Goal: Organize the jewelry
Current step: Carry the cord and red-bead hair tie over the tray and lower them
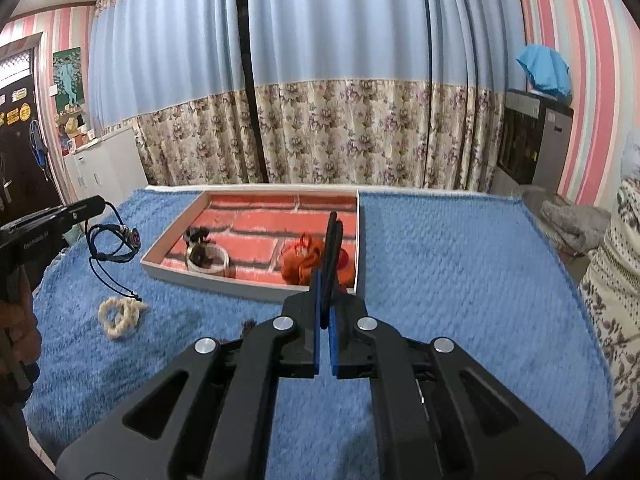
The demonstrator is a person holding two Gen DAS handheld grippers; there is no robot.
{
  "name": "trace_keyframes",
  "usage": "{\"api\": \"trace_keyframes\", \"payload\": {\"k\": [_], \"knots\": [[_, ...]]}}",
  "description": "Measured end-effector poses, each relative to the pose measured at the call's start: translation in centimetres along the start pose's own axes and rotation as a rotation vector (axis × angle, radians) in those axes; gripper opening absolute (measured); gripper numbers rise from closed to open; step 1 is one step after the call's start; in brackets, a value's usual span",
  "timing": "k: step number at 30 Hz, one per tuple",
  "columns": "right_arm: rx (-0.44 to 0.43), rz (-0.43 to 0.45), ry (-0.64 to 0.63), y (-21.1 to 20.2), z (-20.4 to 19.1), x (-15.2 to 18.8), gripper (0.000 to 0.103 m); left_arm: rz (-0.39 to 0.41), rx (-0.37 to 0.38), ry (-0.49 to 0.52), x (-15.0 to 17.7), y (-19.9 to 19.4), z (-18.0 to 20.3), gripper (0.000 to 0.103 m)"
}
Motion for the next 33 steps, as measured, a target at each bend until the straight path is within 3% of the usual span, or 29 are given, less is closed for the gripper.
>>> {"api": "trace_keyframes", "payload": {"k": [15,20,24,33], "knots": [[-0.017,0.051,-0.076,5.0,-2.0,-6.4,0.004,0.055,-0.069,-0.021,-5.1,4.7,-1.6,0.003],[-0.095,0.050,-0.073,8.0,-2.5,-8.4,0.004,0.056,-0.052,-0.043,-6.4,7.0,-2.1,0.003],[-0.122,0.009,-0.077,11.7,-2.6,-9.3,0.004,0.037,-0.043,-0.053,-6.9,9.6,-2.1,0.003],[-0.074,-0.154,-0.053,21.9,-0.9,-9.5,0.004,-0.054,-0.089,-0.034,-7.2,17.9,-2.3,0.003]]}}
Point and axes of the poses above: each gripper's, at about its wrist camera, not at the fingertips, and y roughly the way its jaws point, z to its right, x to its underside, the point moved 2 cm from there along y, roughly the way its jaws point, and after that the axes turned 6 degrees about -x, right-handed, at the moved point
